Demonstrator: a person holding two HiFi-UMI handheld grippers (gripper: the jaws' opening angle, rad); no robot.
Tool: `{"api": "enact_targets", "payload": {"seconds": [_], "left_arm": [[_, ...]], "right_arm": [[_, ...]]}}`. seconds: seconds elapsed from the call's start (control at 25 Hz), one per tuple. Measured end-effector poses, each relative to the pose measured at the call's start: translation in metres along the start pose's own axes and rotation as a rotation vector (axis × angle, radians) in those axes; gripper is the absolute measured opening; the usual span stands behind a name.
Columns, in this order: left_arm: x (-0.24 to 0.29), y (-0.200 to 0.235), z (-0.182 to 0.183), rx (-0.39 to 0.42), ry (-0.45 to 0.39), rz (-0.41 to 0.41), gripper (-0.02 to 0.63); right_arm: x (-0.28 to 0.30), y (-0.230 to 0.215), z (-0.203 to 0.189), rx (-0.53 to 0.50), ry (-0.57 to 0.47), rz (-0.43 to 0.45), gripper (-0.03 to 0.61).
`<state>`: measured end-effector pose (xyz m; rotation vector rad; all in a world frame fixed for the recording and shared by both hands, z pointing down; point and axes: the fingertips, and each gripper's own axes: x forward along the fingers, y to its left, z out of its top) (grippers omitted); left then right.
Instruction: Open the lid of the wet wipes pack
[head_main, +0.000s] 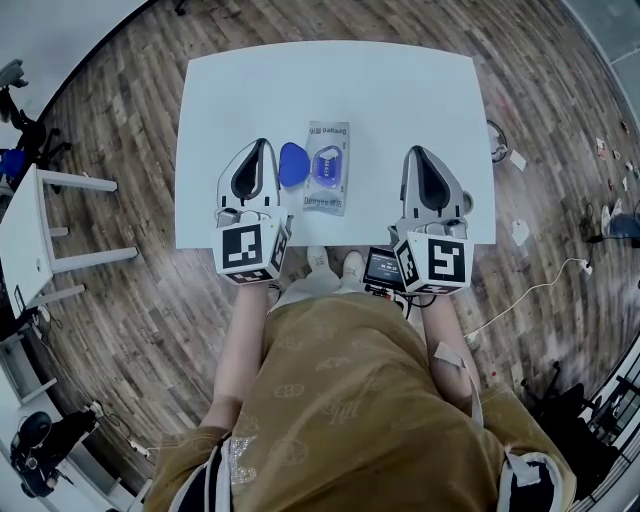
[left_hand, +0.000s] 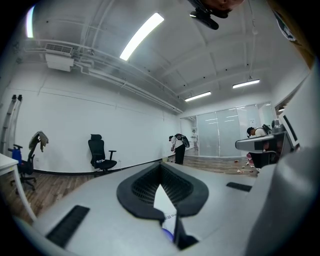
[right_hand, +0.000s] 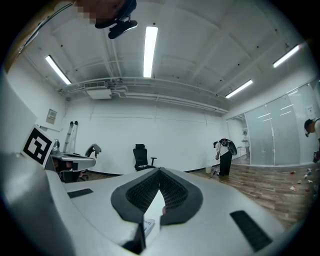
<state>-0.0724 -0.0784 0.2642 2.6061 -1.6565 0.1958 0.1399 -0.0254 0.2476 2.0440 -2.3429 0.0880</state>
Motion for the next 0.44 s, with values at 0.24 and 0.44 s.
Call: {"api": "enact_targets", "payload": {"seconds": [0.24, 0.44], "left_arm": [[-0.0004, 0.0018, -0.0001, -0.004, 0.002, 0.000, 0.002], [-0.0007, 0.0076, 0.0008, -0.008, -0.003, -0.002, 0.002]], "right_arm": [[0.0010, 0.0006, 0.0000, 0.003, 0.003, 0.002, 0.009], [0.0059, 0.0040, -0.0005, 0.009, 0.002, -0.002, 0.009]]}}
